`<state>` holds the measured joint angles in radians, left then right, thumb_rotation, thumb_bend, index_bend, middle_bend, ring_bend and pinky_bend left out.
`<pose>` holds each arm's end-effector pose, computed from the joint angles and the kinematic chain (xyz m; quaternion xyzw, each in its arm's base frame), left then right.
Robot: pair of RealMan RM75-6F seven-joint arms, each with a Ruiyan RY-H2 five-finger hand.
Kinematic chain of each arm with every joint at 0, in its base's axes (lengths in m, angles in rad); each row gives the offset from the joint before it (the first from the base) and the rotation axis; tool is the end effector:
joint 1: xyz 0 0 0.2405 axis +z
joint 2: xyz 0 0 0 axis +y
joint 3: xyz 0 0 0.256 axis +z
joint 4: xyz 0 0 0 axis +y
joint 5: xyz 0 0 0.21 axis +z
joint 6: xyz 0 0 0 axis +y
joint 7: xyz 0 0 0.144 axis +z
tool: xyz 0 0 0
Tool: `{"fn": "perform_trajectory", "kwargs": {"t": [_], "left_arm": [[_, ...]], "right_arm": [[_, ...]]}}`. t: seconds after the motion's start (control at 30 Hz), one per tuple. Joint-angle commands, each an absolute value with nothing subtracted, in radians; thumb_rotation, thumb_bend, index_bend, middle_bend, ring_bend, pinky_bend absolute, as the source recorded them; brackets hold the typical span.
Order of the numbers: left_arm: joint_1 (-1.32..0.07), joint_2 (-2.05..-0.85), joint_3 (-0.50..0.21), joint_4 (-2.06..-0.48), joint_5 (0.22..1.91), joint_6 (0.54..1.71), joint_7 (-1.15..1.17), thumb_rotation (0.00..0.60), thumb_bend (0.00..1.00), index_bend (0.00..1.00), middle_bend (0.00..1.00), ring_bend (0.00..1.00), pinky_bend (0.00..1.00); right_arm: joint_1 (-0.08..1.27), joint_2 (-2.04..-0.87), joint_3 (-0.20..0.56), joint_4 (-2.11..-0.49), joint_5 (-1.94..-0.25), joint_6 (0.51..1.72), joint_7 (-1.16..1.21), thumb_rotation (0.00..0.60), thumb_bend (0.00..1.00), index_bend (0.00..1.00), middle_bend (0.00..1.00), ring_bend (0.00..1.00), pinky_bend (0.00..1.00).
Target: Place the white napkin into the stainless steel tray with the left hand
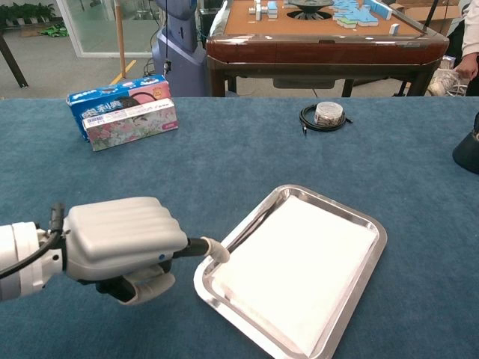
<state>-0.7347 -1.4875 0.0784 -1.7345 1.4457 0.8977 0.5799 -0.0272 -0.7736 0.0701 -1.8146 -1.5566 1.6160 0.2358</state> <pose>-0.1233 0.2300 -0.0459 -0.8981 -0.1932 -0.3032 0.2533 -0.2842 -0.1497 0.2590 0.5522 -0.3843 0.4435 0.5922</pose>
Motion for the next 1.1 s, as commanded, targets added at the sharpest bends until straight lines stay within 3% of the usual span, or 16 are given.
{"fn": "perform_trajectory", "kwargs": {"t": [0.03, 0.2, 0.3, 0.4, 0.5, 0.57, 0.77, 1.1], "left_arm": [[-0.716, -1.45, 0.081, -1.755, 1.447, 0.929, 0.586, 0.6, 0.58, 0.18, 0.92, 0.86, 0.96], [-0.676, -1.389, 0.071, -1.782, 1.423, 0.993, 0.573, 0.6, 0.58, 0.18, 0.89, 0.83, 0.95], [-0.647, -1.351, 0.061, -1.798, 1.415, 1.045, 0.554, 0.6, 0.58, 0.18, 0.8, 0.74, 0.92], [-0.611, -1.309, 0.051, -1.822, 1.394, 1.097, 0.524, 0.6, 0.58, 0.18, 0.61, 0.56, 0.82], [-0.573, -1.266, 0.047, -1.841, 1.39, 1.15, 0.479, 0.6, 0.58, 0.21, 0.32, 0.31, 0.64], [-0.541, -1.238, 0.047, -1.849, 1.393, 1.197, 0.458, 0.6, 0.58, 0.24, 0.22, 0.22, 0.54], [-0.439, -1.143, 0.076, -1.884, 1.372, 1.304, 0.46, 0.6, 0.58, 0.25, 0.11, 0.07, 0.35], [-0.28, -1.107, 0.087, -1.826, 1.418, 1.505, 0.404, 0.6, 0.57, 0.28, 0.1, 0.06, 0.29]], "right_arm": [[-0.024, -0.775, 0.069, -1.815, -1.557, 1.61, 0.232, 0.6, 0.03, 0.42, 0.27, 0.1, 0.19], [-0.012, -0.783, 0.063, -1.819, -1.559, 1.583, 0.21, 0.6, 0.04, 0.42, 0.27, 0.1, 0.19], [-0.003, -0.79, 0.059, -1.822, -1.561, 1.563, 0.192, 0.6, 0.04, 0.42, 0.27, 0.1, 0.19], [0.008, -0.802, 0.055, -1.825, -1.559, 1.538, 0.166, 0.6, 0.03, 0.42, 0.27, 0.1, 0.19], [0.021, -0.823, 0.054, -1.829, -1.553, 1.513, 0.139, 0.6, 0.03, 0.42, 0.28, 0.1, 0.19], [0.029, -0.84, 0.054, -1.831, -1.546, 1.499, 0.112, 0.6, 0.03, 0.42, 0.29, 0.11, 0.19], [0.048, -0.876, 0.055, -1.829, -1.507, 1.453, 0.044, 0.6, 0.03, 0.43, 0.29, 0.12, 0.19], [0.08, -0.917, 0.067, -1.821, -1.397, 1.374, -0.052, 0.6, 0.03, 0.43, 0.3, 0.12, 0.19]]}}
